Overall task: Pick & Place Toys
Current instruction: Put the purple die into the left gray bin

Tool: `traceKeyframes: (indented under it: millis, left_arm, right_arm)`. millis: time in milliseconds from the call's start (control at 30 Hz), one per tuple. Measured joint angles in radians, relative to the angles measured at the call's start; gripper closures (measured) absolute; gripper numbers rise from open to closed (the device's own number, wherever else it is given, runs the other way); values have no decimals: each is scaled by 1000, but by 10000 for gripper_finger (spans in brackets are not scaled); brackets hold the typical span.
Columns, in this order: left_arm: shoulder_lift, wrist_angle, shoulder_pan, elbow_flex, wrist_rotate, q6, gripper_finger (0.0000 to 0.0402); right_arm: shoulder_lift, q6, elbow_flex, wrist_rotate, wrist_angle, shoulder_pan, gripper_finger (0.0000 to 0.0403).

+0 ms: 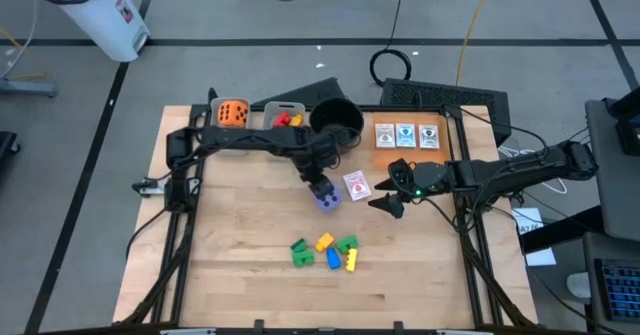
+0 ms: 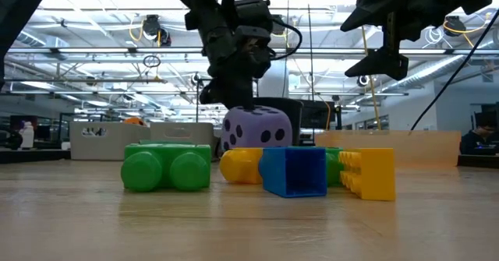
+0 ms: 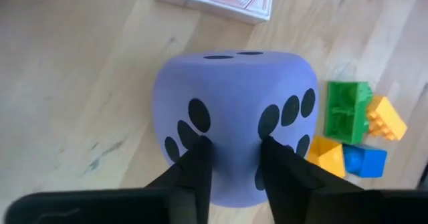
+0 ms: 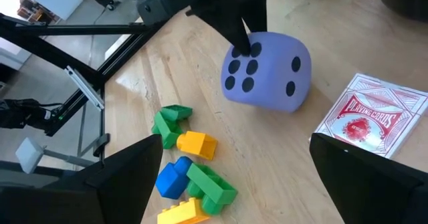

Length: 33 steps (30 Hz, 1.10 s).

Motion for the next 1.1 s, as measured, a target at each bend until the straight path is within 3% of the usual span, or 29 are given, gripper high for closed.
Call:
traceKeyframes:
  millis: [400,800,1100]
  left_arm:
    - [-27,-11,7,0,-22,13,397]
    - [-27,-11,7,1,-20,8,401]
    - [-27,-11,38,1,-35,-34,371]
  right_arm:
    - [0,-3,0,1,0,0,28]
    - [0,2,0,0,0,0,28]
    - [0,-2,0,-5,0,0,28]
